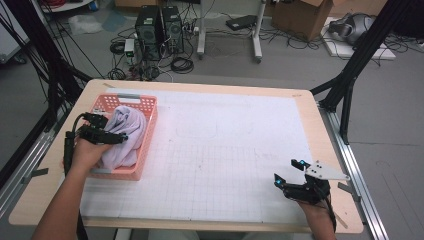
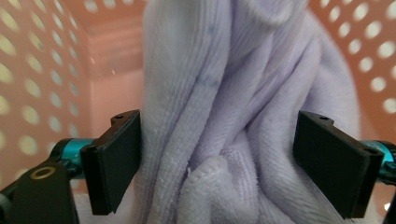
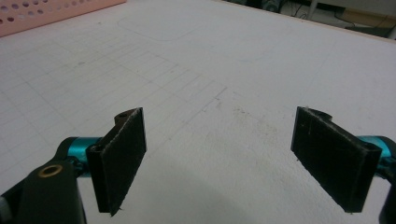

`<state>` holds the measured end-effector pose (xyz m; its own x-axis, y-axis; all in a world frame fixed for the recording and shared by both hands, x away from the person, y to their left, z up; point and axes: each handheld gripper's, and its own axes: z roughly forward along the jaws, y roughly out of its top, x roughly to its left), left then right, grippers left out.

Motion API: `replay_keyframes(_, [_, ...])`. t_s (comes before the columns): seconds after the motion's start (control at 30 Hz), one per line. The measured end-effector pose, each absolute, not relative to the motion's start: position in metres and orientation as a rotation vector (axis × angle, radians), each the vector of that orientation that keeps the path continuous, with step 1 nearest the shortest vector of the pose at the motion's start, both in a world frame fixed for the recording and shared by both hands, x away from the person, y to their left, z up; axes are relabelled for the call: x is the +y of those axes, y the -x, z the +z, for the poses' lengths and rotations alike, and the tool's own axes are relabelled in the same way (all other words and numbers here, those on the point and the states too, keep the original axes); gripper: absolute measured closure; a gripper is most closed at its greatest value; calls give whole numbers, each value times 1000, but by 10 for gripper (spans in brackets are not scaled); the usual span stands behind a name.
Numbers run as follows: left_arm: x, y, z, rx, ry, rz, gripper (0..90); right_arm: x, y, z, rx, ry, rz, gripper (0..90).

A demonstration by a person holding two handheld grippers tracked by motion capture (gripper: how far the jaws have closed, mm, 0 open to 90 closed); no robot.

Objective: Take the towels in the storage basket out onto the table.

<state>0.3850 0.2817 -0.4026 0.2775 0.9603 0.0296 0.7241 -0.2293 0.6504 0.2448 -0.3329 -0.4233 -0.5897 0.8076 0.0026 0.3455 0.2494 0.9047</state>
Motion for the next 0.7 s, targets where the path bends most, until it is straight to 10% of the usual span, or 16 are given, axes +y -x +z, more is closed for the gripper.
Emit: replay_keyframes(0.7, [290,-397,-423,1591,-2053,337,106,-334,-244,-424,2066,-1052,1292,171])
